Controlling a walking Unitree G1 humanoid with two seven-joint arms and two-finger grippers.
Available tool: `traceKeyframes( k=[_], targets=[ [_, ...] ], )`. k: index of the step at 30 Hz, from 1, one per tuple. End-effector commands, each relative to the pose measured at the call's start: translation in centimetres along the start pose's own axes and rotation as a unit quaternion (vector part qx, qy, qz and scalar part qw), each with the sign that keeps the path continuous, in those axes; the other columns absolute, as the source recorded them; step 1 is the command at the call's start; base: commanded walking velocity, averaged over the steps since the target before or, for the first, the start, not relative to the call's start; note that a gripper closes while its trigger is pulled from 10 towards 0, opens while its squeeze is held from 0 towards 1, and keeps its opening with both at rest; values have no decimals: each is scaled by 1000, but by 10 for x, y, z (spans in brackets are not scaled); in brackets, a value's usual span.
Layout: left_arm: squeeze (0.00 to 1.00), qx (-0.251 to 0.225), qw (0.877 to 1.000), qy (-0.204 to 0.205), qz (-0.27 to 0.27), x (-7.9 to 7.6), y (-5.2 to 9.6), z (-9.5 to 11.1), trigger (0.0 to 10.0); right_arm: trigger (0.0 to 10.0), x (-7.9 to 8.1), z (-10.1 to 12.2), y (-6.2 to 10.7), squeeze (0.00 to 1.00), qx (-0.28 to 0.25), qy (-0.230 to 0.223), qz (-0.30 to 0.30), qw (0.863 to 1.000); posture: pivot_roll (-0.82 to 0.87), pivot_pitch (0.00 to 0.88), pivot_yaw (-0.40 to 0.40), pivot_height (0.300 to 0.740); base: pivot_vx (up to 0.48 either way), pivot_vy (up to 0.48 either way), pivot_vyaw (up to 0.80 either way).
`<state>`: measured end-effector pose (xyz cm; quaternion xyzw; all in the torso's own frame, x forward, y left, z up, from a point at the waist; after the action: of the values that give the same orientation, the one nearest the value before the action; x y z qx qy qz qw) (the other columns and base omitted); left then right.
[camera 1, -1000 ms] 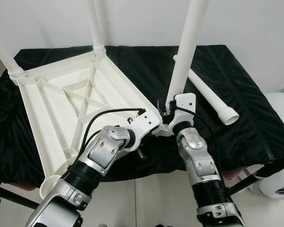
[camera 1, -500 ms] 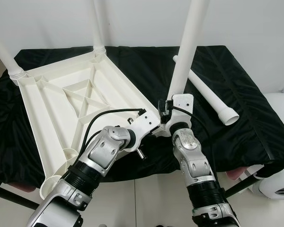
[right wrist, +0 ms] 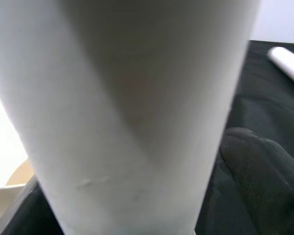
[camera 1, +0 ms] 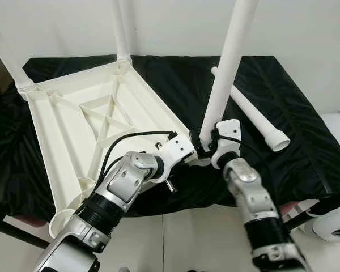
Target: Building children table
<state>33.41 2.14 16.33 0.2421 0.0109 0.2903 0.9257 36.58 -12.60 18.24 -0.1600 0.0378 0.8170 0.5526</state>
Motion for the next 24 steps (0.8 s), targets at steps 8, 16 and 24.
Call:
traceKeyframes(
  k=[8, 16, 24],
  targets=[
    [0, -2, 1000, -10, 19, 9, 4, 2, 10000, 10000, -6, 3, 3, 0, -38, -4, 137, 990, -85, 91, 44, 740, 0, 0, 0],
    [0, -5, 1000, -12, 19, 10, 4, 5, 10000, 10000, -8, 0, 2, 0, -40, 5, 244, 969, -80, 90, 51, 740, 0, 0, 0],
    [0, -5, 1000, -14, 19, 10, 5, 6, 10000, 10000, -18, -4, -1, 0, -35, 13, 278, 960, -76, 90, 51, 740, 0, 0, 0]
  ],
)
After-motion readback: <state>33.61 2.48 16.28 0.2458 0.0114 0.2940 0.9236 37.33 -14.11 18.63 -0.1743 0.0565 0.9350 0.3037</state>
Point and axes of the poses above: a point about 5 cm out from each wrist's last joint towards the gripper, its own y axis pointing back from the gripper into the wrist, its own z axis along the axis of the wrist's last joint, x = y × z, the point moved 2 cm from there along -y, pointing out of the wrist towards the gripper, and after that the axes turned 11 degrees about y, right-handed, at the moved point
